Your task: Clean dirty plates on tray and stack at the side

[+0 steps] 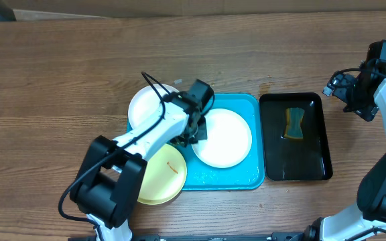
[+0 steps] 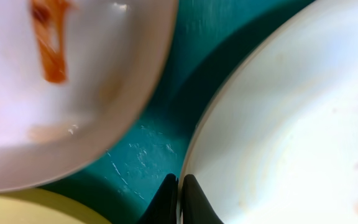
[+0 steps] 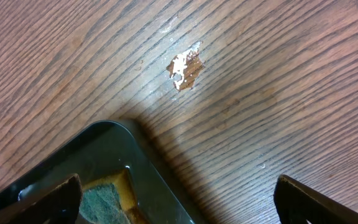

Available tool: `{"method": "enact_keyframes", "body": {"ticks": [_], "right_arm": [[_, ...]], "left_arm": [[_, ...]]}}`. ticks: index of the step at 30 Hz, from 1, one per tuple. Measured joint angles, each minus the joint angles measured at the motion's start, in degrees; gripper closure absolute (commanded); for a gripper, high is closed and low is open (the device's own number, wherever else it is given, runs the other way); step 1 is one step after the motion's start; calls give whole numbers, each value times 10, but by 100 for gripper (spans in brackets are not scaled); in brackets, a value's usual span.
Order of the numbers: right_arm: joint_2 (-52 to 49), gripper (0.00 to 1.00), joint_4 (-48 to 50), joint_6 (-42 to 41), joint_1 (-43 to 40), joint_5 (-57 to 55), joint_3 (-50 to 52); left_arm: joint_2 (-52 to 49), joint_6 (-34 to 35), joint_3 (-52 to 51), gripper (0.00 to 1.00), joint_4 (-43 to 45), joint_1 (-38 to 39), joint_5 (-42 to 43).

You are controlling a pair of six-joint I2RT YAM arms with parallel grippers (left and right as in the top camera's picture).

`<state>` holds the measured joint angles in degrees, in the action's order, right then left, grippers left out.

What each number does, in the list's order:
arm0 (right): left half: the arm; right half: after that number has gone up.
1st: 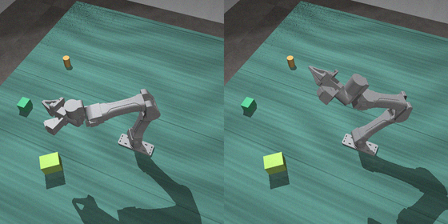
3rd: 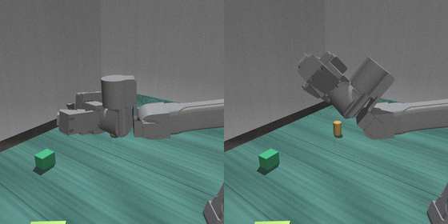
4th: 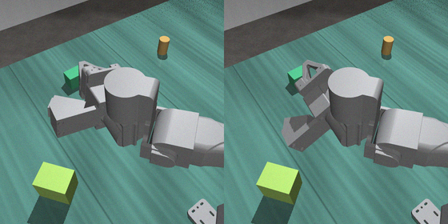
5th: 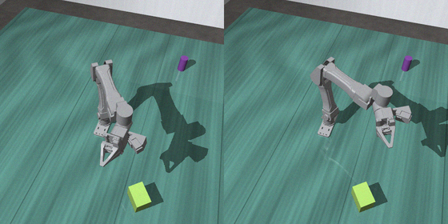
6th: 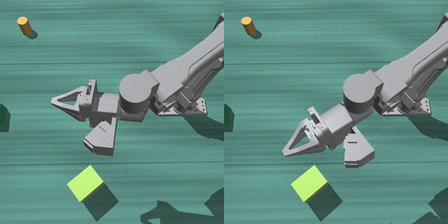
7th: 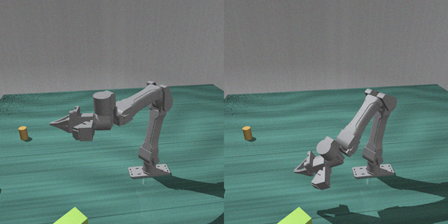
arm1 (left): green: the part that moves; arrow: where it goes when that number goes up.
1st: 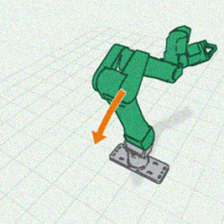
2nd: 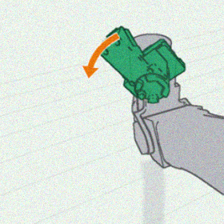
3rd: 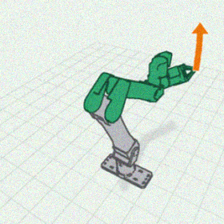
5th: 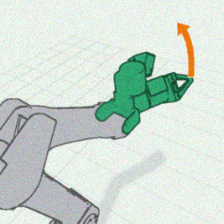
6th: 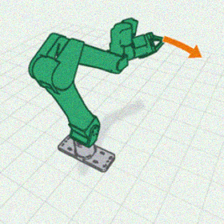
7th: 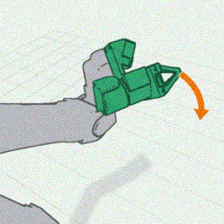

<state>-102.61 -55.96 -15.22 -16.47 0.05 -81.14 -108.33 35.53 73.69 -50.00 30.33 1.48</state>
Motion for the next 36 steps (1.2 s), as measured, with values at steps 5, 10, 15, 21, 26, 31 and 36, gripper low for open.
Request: {"method": "enact_keyframes", "body": {"ticks": [5, 10, 15, 21, 26, 31, 36], "right_arm": [[0, 0, 0, 0, 0, 0, 0], [0, 0, 0, 0, 0, 0, 0], [0, 0, 0, 0, 0, 0, 0], [0, 0, 0, 0, 0, 0, 0], [0, 0, 0, 0, 0, 0, 0], [0, 0, 0, 0, 0, 0, 0], [0, 0, 0, 0, 0, 0, 0]], "left_arm": [[0, -43, 55, 96, -31, -24, 4], [0, -75, 108, 96, -44, -26, 4], [0, -99, 172, 96, -47, -13, 1], [1, -114, 224, 96, -30, 39, -42], [1, -122, 226, 96, 19, 126, -121], [1, -137, 226, 96, 46, 206, -217], [1, -167, 226, 96, 75, 272, -312]]}}
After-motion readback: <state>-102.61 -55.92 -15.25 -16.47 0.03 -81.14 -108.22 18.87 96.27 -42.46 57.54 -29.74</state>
